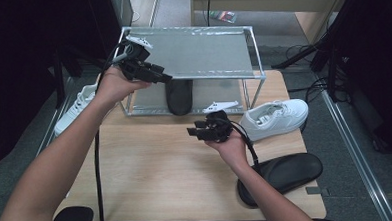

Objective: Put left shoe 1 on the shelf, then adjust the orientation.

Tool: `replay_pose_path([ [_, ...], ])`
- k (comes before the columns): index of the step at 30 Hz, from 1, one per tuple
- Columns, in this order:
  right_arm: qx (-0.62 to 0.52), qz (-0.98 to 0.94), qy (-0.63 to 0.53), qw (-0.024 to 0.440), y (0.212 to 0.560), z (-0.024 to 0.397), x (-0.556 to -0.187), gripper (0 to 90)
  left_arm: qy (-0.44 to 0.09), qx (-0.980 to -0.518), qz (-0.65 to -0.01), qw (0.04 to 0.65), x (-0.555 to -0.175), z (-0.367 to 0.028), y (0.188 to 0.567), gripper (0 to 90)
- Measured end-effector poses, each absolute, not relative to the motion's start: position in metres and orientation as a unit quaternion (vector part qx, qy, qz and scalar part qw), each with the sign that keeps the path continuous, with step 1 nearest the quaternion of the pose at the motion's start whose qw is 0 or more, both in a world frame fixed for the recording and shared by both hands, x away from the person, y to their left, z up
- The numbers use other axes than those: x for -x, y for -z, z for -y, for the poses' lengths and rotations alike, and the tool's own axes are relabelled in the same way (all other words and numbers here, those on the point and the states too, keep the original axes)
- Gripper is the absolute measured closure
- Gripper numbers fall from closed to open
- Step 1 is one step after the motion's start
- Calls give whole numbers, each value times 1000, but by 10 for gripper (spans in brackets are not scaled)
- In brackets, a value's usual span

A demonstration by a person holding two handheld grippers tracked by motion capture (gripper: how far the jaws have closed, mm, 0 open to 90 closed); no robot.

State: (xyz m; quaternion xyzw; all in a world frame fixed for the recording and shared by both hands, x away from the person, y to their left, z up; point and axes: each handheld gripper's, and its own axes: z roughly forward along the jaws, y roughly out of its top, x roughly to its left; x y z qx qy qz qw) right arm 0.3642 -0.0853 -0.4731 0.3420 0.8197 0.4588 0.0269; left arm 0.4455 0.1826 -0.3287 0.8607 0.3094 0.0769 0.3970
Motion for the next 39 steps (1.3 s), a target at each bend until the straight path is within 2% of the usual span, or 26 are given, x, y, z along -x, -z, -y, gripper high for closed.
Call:
replay_pose_path([
  [8, -322, -826, -461, 24, 469, 108, -345, 533, -69, -857, -301, 413, -418, -186, 338, 380],
  [24, -297, -820, -488, 23, 465, 140, -317, 515, -64, -855, -300, 419, -366, -195, 368, 364],
  [27, -296, -823, -485, 3, 463, 143, -317, 508, -54, -855, -302, 419, -354, -197, 377, 361],
  [39, -293, -828, -478, -2, 468, 154, -315, 531, -16, -856, -313, 412, -318, -189, 436, 347],
])
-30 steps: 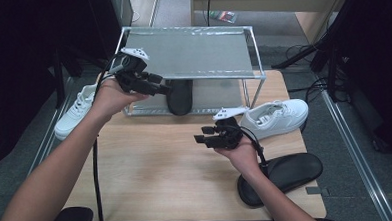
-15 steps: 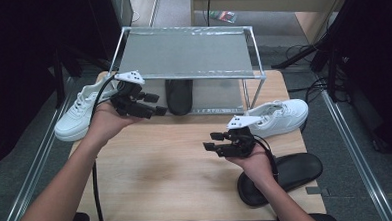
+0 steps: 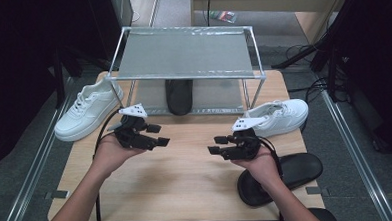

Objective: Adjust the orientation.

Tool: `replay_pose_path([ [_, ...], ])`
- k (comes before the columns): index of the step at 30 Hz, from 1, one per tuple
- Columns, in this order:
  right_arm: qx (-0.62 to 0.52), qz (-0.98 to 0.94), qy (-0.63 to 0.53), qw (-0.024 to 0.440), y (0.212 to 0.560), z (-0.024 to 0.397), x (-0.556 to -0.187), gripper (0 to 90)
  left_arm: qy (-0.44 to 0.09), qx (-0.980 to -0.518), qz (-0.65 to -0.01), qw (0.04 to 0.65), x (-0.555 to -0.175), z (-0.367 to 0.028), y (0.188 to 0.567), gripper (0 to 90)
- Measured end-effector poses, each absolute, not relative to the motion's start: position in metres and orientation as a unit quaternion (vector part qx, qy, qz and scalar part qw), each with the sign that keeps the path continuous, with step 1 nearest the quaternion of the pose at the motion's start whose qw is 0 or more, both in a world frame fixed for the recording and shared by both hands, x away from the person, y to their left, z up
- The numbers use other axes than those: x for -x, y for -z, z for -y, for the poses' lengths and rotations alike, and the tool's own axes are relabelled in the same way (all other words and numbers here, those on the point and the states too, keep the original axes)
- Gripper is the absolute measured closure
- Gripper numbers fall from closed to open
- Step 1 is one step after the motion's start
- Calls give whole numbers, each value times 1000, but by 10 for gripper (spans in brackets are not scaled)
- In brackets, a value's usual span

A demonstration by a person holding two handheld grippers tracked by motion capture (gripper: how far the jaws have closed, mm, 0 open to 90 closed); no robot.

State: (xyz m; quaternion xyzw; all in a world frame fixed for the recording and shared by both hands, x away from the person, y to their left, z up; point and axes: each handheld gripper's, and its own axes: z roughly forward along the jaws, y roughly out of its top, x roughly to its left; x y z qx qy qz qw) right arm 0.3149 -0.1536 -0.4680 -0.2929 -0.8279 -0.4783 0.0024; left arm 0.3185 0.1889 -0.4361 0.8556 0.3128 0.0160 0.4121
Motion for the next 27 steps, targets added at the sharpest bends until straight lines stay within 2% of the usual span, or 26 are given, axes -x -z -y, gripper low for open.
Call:
replay_pose_path([
  [9, 308, 822, 479, 6, 471, 162, -311, 569, -5, -861, -308, 404, -311, -185, 453, 347],
  [11, 312, 815, 488, 17, 470, 166, -311, 610, -2, -863, -303, 404, -308, -186, 453, 347],
  [18, 323, 816, 479, -2, 465, 192, -300, 796, 3, -858, -306, 412, -311, -187, 455, 360],
  [20, 331, 815, 475, 6, 464, 201, -299, 884, -3, -861, -306, 406, -312, -187, 456, 360],
  [23, 336, 816, 471, 5, 463, 212, -296, 900, 0, -851, -316, 419, -315, -191, 454, 361],
  [27, 333, 826, 454, -31, 464, 227, -290, 900, 11, -843, -315, 436, -318, -194, 453, 365],
])
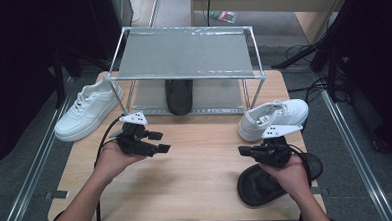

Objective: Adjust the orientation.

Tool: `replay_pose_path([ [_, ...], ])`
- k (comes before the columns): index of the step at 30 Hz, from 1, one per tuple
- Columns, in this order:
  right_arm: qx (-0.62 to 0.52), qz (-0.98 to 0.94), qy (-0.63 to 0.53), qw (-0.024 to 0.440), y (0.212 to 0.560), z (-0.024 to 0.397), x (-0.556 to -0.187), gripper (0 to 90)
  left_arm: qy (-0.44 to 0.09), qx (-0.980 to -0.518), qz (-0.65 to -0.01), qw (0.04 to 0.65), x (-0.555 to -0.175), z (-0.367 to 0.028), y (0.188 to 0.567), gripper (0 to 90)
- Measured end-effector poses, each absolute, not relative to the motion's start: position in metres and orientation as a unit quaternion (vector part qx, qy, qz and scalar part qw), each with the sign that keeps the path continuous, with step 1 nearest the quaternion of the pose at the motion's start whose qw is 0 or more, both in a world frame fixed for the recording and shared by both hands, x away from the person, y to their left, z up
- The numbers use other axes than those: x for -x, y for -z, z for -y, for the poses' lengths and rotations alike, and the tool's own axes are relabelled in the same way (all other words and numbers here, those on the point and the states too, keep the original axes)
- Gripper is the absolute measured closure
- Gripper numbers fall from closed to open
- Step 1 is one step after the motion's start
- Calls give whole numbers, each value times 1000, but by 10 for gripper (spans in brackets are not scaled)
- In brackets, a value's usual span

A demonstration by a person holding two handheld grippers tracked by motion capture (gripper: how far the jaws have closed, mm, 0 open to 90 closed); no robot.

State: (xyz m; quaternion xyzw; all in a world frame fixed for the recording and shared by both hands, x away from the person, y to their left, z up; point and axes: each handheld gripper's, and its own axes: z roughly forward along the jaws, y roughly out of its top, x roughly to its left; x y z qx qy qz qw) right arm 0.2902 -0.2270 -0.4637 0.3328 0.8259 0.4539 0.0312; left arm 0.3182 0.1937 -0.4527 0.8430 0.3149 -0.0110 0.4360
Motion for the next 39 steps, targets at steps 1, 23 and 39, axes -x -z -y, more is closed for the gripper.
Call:
replay_pose_path([
  [1, -335, -826, -451, 36, 464, 230, -289, 900, 9, -845, -314, 434, -320, -193, 453, 365],
  [23, -332, -856, -388, 78, 478, 289, -246, 900, 13, -870, -270, 412, -328, -170, 460, 388],
  [39, -347, -865, -358, 59, 484, 288, -255, 900, 26, -869, -264, 417, -328, -167, 462, 378],
])
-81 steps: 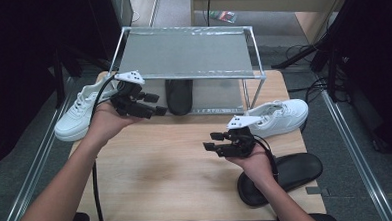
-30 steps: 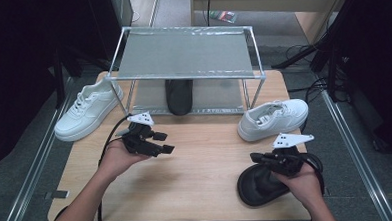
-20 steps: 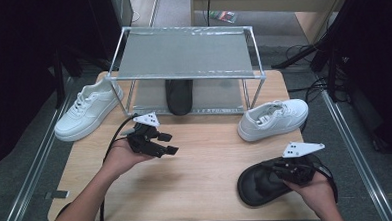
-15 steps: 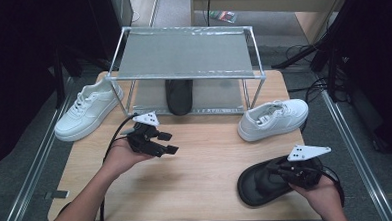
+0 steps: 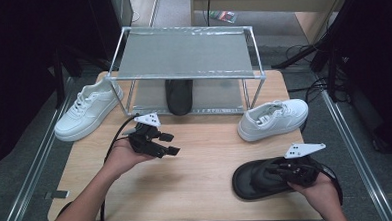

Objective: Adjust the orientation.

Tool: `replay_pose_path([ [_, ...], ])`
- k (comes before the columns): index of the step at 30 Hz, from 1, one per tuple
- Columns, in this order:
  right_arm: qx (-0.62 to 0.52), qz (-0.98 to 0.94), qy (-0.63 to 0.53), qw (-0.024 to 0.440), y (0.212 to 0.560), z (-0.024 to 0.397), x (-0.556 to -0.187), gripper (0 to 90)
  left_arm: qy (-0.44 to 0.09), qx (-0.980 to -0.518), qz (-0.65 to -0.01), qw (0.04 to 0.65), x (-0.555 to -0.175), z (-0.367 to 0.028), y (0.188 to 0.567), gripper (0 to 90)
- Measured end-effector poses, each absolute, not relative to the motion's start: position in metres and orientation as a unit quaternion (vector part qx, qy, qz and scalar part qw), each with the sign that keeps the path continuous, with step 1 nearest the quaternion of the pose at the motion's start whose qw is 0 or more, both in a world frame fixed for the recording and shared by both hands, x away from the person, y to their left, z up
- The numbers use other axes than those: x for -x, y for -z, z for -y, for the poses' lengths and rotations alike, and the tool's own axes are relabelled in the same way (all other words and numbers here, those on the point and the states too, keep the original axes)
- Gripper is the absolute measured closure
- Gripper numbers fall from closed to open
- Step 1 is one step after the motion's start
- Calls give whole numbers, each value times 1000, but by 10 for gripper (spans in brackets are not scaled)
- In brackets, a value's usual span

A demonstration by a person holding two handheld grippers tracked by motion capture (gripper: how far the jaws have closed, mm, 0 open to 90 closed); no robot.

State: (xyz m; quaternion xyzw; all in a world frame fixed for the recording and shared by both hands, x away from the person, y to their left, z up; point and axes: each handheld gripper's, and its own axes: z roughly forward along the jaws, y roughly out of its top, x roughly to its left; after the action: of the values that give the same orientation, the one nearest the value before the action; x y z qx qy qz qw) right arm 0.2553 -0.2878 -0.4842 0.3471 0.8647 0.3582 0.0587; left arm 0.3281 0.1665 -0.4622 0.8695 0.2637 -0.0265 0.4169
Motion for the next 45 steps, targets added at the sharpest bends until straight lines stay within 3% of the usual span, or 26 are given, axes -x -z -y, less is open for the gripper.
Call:
replay_pose_path([
  [24, -365, -846, -385, 44, 489, 274, -292, 900, 35, -869, -268, 414, -328, -163, 466, 376],
  [29, -356, -851, -381, 65, 485, 284, -287, 894, 36, -866, -267, 421, -327, -161, 468, 380],
  [34, -357, -842, -396, 86, 483, 300, -283, 724, 34, -867, -258, 425, -325, -162, 466, 373],
  [45, -339, -837, -419, 100, 489, 310, -291, 549, 50, -860, -271, 430, -325, -166, 470, 376],
])
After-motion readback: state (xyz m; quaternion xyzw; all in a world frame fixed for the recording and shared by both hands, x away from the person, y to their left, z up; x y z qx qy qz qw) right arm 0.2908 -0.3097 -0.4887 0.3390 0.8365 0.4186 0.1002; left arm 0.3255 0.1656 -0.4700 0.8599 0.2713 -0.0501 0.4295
